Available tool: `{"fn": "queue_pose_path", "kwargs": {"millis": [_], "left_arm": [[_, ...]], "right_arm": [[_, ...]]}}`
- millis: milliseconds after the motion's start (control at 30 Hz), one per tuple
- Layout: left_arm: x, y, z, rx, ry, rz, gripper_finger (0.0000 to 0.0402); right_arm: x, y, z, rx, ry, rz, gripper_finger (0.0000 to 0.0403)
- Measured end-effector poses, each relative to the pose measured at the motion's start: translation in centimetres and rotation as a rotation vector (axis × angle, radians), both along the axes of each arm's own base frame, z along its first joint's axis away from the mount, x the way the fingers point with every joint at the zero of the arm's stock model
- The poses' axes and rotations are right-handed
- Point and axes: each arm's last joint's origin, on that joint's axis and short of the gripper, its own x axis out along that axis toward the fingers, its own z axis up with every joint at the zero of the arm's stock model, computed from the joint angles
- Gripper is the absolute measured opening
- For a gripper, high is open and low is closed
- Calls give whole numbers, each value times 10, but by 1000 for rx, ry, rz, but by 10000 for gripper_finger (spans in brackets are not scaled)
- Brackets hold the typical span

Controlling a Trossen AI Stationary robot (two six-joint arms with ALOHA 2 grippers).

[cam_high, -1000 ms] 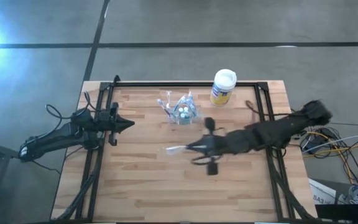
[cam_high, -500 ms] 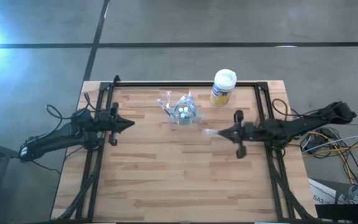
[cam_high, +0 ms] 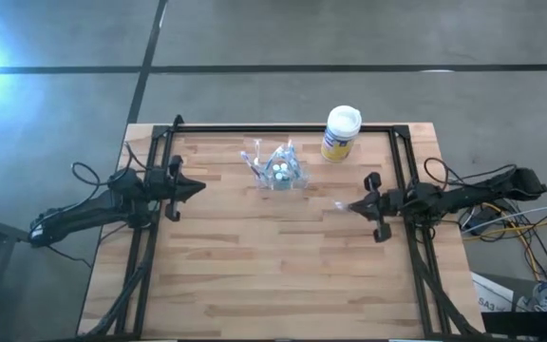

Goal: Pick & Place toothbrushing station
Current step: Put the violet toothbrush into the transparent organizer

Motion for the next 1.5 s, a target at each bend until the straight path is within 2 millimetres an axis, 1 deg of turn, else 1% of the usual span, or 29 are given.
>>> {"fn": "queue_pose_path", "kwargs": {"millis": [133,300,400,533,633,833,933,1033,1133,1233,1333,1500], "left_arm": [[0,0,-1,18,9,2,11],[1,0,-7,44,69,-2,8],[1,0,-6,41,68,-4,12],[1,0,-6,53,62,-4,18],[2,0,-7,68,74,-3,23],[4,1,-5,84,56,-4,45],[4,1,-1,93,24,-15,64],[3,0,8,116,-26,-30,88],[3,-1,16,163,-40,-35,117],[3,-1,22,187,-49,-31,147],[3,-1,29,174,-62,-27,172],[3,0,43,172,-88,-23,190]], "right_arm": [[0,-1,0,2,3,-17,8],[3,-3,-2,23,28,-102,8],[9,-3,9,34,12,-117,8],[26,0,31,6,10,-100,8],[46,3,46,-32,27,-77,8],[99,10,67,-124,69,-87,8],[126,14,77,-164,55,-62,8],[152,17,84,-183,52,-24,8],[176,18,93,-196,39,-31,8],[199,14,99,-204,26,-18,8],[218,6,103,-200,18,1,8],[245,-12,103,-167,23,34,8]]}}
